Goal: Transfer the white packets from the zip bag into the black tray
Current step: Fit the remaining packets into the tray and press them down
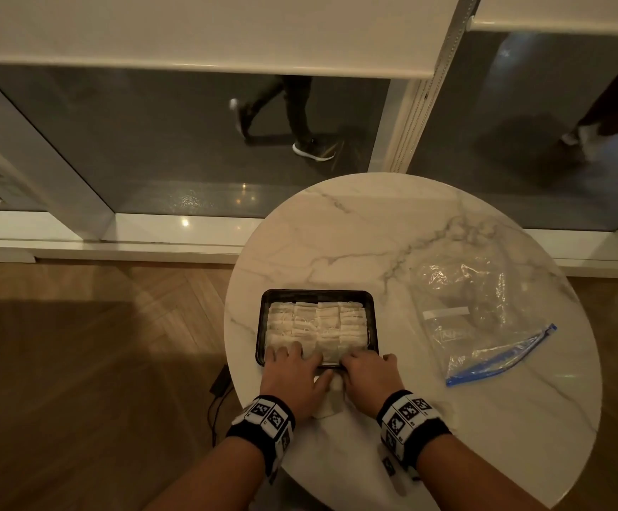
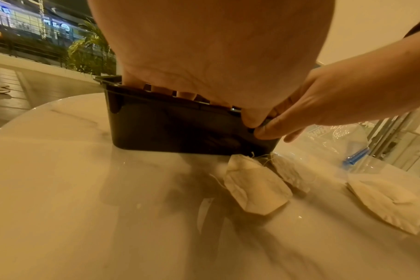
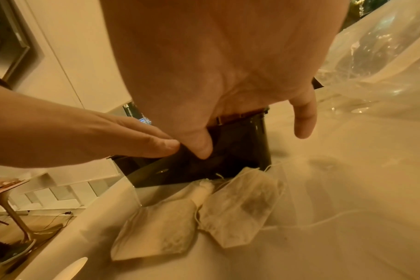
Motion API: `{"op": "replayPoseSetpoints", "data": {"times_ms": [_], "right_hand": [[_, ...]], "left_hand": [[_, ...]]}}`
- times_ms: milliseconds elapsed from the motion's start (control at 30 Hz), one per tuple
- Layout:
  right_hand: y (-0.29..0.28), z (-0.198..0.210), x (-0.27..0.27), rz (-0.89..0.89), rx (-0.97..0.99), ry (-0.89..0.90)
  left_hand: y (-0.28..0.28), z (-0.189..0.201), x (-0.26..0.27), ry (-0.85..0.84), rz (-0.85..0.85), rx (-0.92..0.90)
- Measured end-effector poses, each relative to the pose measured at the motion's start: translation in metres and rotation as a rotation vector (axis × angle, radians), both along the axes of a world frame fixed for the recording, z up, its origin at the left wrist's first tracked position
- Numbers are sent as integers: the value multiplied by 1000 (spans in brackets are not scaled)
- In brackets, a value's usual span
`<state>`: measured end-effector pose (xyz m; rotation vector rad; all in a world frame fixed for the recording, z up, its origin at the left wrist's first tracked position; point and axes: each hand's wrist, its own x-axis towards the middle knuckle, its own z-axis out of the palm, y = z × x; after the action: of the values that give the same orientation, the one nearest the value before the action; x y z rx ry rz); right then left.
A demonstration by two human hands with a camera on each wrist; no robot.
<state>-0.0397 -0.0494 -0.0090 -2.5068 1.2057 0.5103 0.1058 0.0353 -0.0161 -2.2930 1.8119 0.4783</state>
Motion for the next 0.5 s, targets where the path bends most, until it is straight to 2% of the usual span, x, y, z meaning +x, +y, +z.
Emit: {"op": "replayPoseSetpoints", "data": {"times_ms": [233,500], "right_hand": [[1,-7,2,-21,88,-51],[-5,-10,-4,-16,169,-151]], "left_hand": [[2,5,-1,3,61,19],[-2,5,-2,-10,50,37]]}}
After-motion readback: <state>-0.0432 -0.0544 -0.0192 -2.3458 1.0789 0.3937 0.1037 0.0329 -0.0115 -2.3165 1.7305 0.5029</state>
